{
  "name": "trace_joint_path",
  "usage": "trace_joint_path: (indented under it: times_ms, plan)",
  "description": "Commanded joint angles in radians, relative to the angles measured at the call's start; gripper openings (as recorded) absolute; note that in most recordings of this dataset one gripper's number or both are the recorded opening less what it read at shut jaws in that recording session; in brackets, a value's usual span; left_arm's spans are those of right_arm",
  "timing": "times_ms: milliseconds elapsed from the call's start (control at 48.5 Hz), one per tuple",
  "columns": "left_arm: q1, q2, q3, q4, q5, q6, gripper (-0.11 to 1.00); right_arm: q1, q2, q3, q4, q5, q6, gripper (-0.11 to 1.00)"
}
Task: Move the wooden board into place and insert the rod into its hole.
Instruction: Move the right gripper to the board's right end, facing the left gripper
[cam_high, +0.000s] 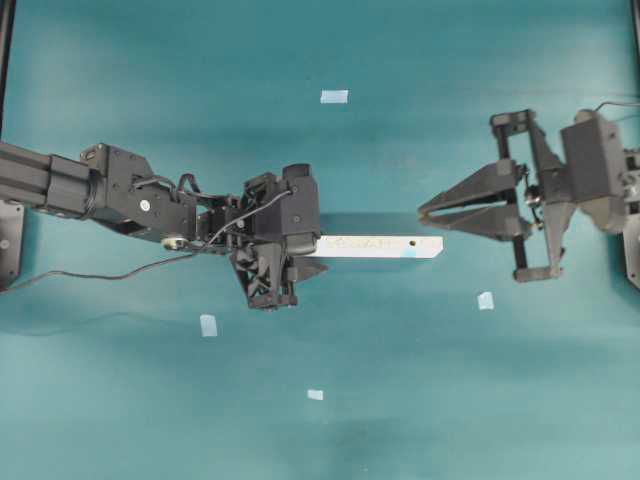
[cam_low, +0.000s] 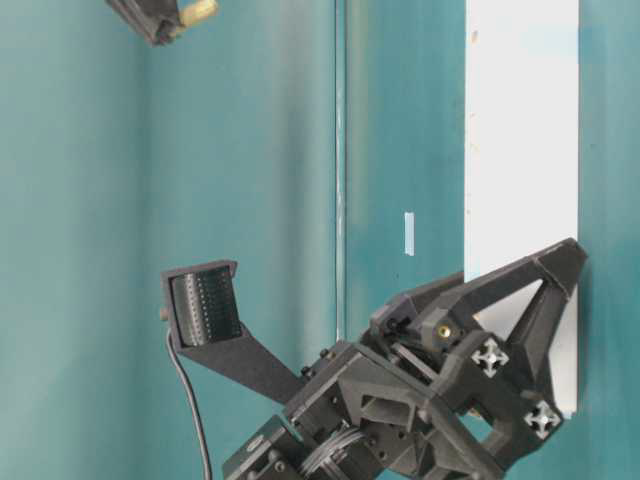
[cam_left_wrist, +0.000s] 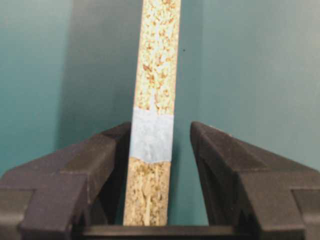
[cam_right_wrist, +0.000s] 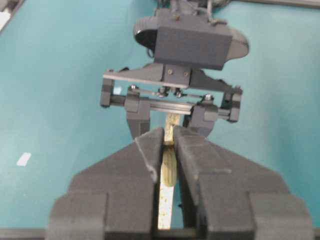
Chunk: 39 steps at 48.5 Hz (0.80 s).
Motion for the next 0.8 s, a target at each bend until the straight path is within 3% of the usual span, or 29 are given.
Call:
trace_joint_path:
  times_ms: [0,268,494,577,680,783]
  plan:
    - [-0.008,-0.028,-0.012,0.0,-0.003,-0.005,0.49,-0.017,-0.014,0.018,0.005,-0.064,-0.003,0.1]
    - [-0.008,-0.02,-0.014,0.0,-0.005,-0.005,0.48,-0.028,-0.014,0.1,0.015,-0.158,-0.012,0.1]
    - [-0.006,-0.02,-0.014,0.0,-0.005,-0.002,0.47,-0.054,-0.014,0.147,0.035,-0.229,-0.066,0.1]
    - [-0.006,-0.02,-0.014,0.002,-0.005,-0.002,0.41,-0.058,-0.014,0.17,0.063,-0.268,-0.094,0.1]
    - [-0.006,-0.02,-0.014,0.002,-0.008,0.0,0.22,-0.058,-0.014,0.202,0.106,-0.318,-0.127,0.1]
    - [-0.006,-0.018,-0.014,0.002,-0.008,0.0,0.22,-0.058,-0.014,0.239,0.149,-0.376,-0.156,0.1]
